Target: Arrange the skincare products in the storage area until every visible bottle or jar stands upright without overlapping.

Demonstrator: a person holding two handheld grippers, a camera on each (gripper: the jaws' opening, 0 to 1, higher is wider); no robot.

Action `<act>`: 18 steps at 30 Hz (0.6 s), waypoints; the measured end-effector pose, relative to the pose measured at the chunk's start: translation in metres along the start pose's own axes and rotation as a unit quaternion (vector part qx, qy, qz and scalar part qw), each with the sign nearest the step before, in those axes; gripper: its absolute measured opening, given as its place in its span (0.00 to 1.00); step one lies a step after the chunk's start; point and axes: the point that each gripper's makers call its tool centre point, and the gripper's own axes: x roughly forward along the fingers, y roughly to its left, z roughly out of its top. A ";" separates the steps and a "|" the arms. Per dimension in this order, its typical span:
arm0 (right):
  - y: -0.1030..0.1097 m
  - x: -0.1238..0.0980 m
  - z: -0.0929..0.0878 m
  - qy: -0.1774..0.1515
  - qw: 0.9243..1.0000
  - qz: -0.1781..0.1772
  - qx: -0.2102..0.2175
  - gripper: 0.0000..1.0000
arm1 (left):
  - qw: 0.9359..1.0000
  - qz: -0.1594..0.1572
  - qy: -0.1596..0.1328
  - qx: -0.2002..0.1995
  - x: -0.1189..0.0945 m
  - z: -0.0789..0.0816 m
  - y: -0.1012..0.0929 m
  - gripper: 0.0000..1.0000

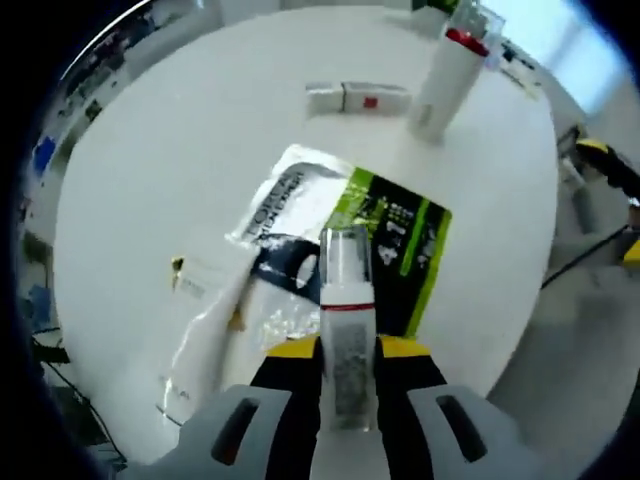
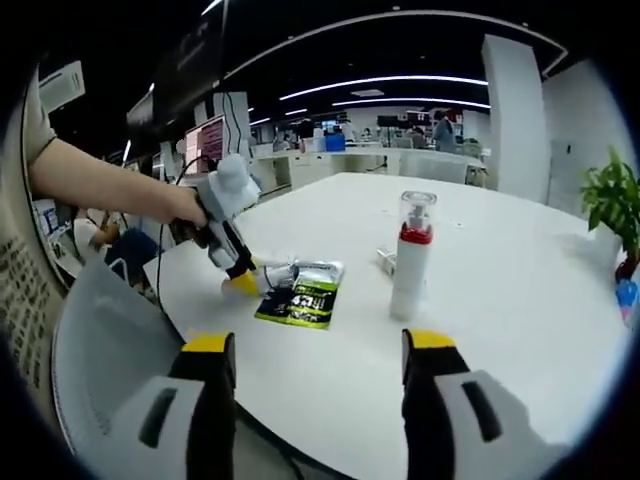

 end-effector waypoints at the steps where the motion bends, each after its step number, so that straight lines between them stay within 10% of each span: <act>1: 0.001 -0.001 0.001 0.000 1.000 0.002 0.007 0.65 | 1.000 -0.014 -0.013 -0.011 -0.004 0.003 -0.005 0.16; 8: 0.000 -0.005 0.013 -0.028 0.998 0.017 0.046 0.65 | 0.994 -0.081 -0.071 -0.023 -0.024 0.026 -0.040 0.16; 18: 0.017 0.001 0.072 -0.130 0.968 0.102 0.192 0.57 | 0.954 -0.227 -0.194 -0.034 -0.080 0.067 -0.117 0.16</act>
